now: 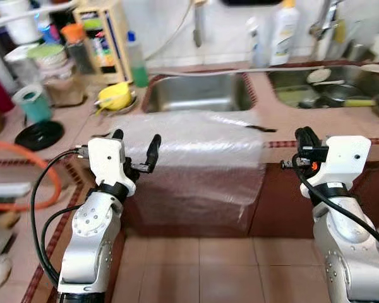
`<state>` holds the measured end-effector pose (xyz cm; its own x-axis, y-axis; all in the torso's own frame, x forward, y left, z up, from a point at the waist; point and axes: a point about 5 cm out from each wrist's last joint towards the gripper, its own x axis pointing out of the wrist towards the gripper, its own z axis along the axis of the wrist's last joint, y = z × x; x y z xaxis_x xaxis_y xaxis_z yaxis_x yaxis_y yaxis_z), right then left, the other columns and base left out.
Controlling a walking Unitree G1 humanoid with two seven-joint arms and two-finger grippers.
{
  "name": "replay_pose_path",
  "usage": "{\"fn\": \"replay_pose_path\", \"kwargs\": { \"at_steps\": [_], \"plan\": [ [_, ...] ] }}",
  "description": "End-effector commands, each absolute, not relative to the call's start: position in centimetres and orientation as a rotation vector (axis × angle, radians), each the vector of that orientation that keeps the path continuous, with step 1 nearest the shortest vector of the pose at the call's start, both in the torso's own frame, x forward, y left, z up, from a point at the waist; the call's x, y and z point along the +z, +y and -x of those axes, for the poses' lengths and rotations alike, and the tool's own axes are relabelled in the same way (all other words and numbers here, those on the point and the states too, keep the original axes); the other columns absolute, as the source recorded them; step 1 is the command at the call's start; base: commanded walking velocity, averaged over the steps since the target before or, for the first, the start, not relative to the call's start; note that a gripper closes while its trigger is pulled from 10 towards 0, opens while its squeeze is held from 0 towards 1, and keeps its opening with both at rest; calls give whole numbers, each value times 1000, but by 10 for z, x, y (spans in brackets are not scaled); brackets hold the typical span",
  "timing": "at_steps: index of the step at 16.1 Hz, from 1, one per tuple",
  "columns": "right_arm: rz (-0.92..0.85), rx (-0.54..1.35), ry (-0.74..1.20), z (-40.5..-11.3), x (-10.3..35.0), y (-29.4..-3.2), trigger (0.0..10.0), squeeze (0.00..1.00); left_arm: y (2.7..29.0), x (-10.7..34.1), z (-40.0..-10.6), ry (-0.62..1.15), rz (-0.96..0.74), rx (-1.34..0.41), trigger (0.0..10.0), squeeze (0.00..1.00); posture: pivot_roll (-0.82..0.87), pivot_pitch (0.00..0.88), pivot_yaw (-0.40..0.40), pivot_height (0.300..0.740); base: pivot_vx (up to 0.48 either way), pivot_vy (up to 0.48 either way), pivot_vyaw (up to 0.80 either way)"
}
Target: Kitchen organization
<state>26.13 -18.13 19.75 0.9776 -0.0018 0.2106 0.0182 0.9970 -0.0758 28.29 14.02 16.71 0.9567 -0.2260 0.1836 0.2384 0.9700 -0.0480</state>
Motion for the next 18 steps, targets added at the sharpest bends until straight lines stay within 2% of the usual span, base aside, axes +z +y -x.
{"fn": "replay_pose_path", "kwargs": {
  "at_steps": [1,18],
  "plan": [
    [86,-2,-222,-260,201,-180,10000,0,141,169,-283,-178,59,-239,10000,0,-31,0,112,740,300,0,0],
    [92,-5,-216,-258,200,-179,10000,0,136,164,-280,-143,49,-279,10000,0,-29,0,121,740,325,0,0]
  ]
}}
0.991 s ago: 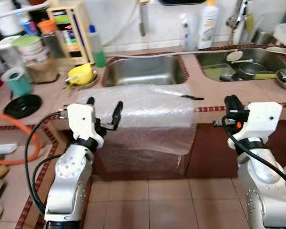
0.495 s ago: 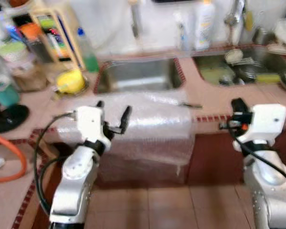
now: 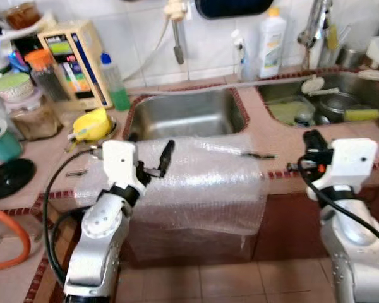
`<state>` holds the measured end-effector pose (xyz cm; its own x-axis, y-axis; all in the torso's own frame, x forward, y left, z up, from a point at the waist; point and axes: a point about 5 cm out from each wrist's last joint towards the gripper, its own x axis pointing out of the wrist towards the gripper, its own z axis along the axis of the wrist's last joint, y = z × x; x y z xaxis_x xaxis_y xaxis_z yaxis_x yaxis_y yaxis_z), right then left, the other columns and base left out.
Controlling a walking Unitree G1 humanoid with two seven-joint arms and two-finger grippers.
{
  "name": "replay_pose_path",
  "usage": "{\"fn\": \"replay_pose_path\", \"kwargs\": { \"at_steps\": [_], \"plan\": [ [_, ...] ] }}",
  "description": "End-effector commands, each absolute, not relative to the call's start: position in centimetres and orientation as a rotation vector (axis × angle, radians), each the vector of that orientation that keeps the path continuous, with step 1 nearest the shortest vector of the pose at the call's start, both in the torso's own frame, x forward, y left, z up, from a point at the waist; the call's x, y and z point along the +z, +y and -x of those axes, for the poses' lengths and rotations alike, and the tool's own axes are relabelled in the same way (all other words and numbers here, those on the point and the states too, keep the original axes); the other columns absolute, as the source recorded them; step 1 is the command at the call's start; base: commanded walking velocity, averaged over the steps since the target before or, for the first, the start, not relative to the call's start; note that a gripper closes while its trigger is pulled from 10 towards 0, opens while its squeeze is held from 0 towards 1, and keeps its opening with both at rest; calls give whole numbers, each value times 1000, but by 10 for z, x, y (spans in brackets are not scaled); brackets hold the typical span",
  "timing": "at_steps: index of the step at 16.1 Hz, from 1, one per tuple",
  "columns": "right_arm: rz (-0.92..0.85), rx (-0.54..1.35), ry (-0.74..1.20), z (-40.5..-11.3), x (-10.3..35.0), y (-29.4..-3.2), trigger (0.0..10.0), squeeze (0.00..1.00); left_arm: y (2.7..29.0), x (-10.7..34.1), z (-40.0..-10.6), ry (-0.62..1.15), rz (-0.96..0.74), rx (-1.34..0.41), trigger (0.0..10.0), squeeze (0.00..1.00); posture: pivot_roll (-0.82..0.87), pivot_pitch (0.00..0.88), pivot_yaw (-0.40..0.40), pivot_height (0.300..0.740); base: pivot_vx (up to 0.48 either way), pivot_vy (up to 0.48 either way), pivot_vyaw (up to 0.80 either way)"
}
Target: Kitchen organization
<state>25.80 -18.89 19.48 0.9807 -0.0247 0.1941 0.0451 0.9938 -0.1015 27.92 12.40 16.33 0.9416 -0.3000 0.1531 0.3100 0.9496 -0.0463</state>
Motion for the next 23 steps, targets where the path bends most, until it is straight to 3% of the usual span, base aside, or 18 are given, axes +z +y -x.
{"fn": "replay_pose_path", "kwargs": {
  "at_steps": [1,4,18,23],
  "plan": [
    [92,-7,-215,-258,199,-179,10000,0,135,164,-280,-138,54,-287,10000,0,-30,0,121,740,337,0,0],
    [93,-10,-211,-258,199,-181,10000,0,134,163,-279,-133,46,-291,10000,0,-31,0,121,740,326,0,0],
    [101,16,-216,-259,200,-176,10000,0,133,165,-276,-144,37,-312,10000,0,-21,0,125,740,0,0,0],
    [105,12,-216,-258,199,-177,10000,0,131,164,-277,-139,35,-326,10000,0,-27,0,130,740,244,0,0]
  ]
}}
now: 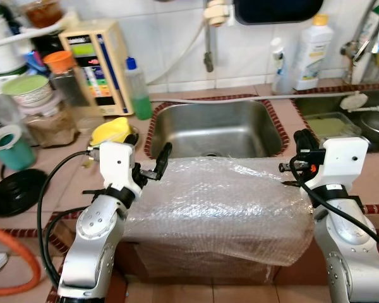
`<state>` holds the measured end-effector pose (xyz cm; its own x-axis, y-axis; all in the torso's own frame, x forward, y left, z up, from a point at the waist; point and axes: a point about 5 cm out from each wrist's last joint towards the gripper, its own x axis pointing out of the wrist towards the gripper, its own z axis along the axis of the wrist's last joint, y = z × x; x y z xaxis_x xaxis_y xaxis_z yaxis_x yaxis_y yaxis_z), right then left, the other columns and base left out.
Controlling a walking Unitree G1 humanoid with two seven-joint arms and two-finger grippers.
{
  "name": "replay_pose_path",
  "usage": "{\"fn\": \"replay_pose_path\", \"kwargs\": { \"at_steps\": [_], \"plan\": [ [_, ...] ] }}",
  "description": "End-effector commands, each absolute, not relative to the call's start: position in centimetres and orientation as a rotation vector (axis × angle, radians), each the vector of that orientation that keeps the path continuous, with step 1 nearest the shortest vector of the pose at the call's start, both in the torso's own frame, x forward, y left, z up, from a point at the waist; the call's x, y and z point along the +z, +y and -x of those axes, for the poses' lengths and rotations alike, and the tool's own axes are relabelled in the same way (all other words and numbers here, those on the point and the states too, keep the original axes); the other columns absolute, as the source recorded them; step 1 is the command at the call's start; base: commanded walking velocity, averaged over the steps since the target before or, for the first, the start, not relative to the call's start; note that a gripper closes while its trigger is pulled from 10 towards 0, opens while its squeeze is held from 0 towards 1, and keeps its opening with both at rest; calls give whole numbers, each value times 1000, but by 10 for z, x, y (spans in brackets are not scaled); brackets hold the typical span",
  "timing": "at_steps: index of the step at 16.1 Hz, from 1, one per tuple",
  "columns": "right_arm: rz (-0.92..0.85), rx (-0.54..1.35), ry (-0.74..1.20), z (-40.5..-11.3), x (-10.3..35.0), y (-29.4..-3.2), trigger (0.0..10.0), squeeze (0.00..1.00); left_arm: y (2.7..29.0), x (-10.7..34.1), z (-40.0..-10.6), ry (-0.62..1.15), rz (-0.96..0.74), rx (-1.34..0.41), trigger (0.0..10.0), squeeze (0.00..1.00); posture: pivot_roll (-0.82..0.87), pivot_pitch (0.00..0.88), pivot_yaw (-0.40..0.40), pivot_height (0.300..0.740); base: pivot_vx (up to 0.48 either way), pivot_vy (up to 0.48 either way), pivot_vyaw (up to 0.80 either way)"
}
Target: Kitchen organization
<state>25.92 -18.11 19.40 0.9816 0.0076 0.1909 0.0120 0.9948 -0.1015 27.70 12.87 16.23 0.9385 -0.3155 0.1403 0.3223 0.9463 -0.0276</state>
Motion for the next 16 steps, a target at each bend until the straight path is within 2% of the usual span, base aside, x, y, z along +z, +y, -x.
{"fn": "replay_pose_path", "kwargs": {
  "at_steps": [1,4,12,16],
  "plan": [
    [105,12,-216,-258,199,-177,10000,0,131,163,-276,-138,36,-328,10000,0,-27,0,130,740,247,0,0],
    [107,12,-216,-258,199,-176,10000,0,130,164,-276,-138,37,-332,10000,0,-28,0,130,740,256,0,0],
    [131,51,-218,-262,202,-175,10000,0,125,160,-273,-139,100,-297,10000,0,-24,0,73,740,0,0,0],
    [150,101,-201,-268,201,-166,10000,0,122,157,-272,-127,118,-260,10000,0,-20,0,40,740,0,0,0]
  ]
}}
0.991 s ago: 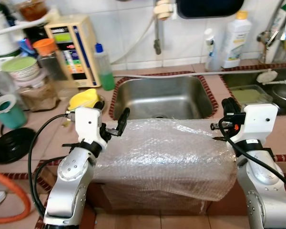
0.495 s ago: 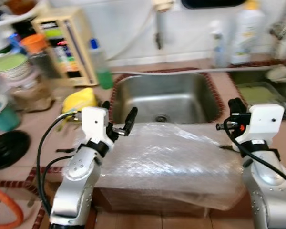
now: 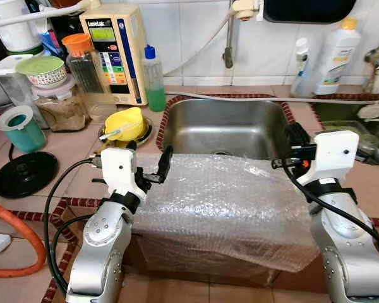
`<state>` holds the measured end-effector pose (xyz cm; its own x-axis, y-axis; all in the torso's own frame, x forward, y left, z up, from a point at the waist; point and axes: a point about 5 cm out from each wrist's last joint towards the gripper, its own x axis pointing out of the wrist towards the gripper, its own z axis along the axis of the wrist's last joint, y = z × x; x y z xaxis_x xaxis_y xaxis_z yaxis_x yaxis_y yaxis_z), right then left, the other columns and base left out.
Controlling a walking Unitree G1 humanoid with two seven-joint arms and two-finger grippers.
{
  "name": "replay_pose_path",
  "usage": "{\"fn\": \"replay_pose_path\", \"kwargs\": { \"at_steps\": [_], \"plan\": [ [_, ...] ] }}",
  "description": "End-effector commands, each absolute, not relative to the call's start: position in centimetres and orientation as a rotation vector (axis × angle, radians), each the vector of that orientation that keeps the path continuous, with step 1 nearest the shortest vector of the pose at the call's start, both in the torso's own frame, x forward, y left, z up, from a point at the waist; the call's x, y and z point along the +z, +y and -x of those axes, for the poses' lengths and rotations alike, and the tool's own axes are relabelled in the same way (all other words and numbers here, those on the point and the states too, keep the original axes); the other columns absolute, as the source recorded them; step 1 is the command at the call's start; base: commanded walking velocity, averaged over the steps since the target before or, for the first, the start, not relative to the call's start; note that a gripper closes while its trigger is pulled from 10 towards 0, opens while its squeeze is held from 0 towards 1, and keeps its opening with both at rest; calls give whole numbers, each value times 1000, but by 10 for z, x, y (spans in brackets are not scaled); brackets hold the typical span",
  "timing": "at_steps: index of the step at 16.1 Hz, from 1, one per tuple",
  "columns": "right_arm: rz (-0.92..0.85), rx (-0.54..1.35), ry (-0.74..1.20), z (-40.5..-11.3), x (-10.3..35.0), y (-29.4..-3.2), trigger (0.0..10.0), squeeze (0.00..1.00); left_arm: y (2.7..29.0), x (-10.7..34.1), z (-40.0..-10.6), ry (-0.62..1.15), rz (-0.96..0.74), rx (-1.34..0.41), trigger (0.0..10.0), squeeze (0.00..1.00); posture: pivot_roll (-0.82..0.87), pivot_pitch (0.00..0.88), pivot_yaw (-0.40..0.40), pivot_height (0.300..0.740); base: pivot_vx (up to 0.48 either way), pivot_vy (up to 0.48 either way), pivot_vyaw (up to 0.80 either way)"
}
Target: Kitchen organization
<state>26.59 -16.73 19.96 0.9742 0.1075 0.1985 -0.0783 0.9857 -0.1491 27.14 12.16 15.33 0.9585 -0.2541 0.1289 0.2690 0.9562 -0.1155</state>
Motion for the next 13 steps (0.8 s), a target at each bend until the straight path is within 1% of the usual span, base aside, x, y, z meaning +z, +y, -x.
{"fn": "replay_pose_path", "kwargs": {
  "at_steps": [1,3,6,8,10,13],
  "plan": [
    [176,118,-198,-271,199,-164,10000,0,120,161,-273,-142,115,-261,10000,0,-10,0,37,740,0,0,0],
    [189,125,-198,-273,198,-164,10000,0,120,162,-275,-147,125,-260,10000,0,-8,0,43,740,0,0,0],
    [193,116,-209,-281,194,-163,10000,0,118,174,-282,-208,129,-277,10000,0,-4,0,45,740,0,0,0],
    [234,114,-250,-279,204,-164,10000,0,111,173,-282,-209,157,-290,10000,0,-63,0,59,740,0,0,0],
    [264,109,-273,-280,206,-165,10000,0,103,170,-284,-202,158,-336,10000,0,-71,0,63,740,0,0,0],
    [276,111,-306,-283,211,-160,10000,0,106,173,-290,-230,149,-350,10000,0,-67,0,54,740,0,0,0]
  ]
}}
